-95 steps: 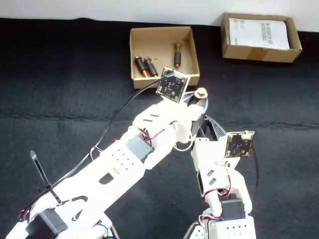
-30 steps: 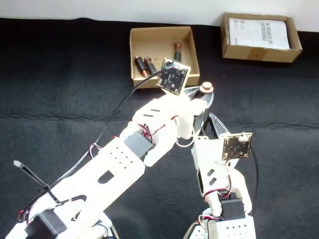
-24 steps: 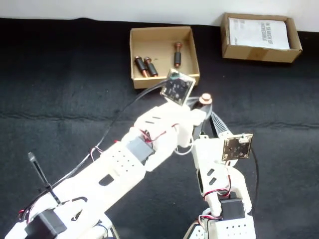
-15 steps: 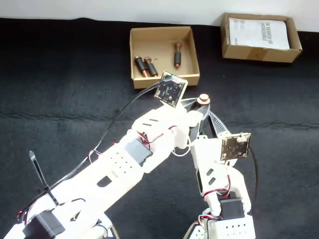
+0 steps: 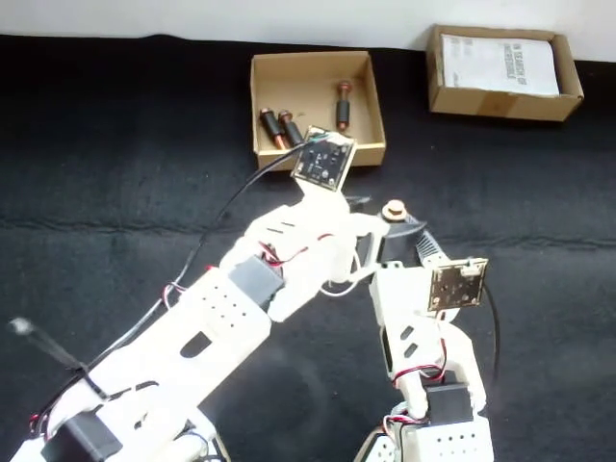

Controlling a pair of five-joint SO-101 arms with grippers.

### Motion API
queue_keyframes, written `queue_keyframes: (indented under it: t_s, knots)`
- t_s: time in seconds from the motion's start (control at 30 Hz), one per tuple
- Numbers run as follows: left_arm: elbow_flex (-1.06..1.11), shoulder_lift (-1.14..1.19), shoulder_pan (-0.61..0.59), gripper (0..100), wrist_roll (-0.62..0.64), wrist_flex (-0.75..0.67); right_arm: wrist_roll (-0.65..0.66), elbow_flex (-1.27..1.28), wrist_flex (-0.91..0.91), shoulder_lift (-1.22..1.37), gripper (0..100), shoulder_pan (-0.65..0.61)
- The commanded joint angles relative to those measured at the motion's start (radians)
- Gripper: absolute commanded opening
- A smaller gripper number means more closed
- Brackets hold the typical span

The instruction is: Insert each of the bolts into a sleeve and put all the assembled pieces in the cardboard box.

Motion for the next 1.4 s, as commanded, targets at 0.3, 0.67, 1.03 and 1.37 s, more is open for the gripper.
queue_keyframes:
  t_s: [0.3,0.67,1.03,1.37]
  knots:
    - [-0.059,-0.447,0.016,29,-0.011,0.196,0.005,0.13,-0.027,-0.013,0.6,-0.001]
    - [0.148,-0.736,-0.166,7,-0.012,0.316,0.0,0.094,0.058,-0.015,0.6,0.024]
    - [0.44,-0.918,-0.559,1,-0.012,0.315,0.0,-0.236,0.14,0.093,0.6,0.025]
    - [0.748,-1.179,-0.716,1,-0.011,0.315,0.0,-0.76,0.142,0.748,0.6,0.025]
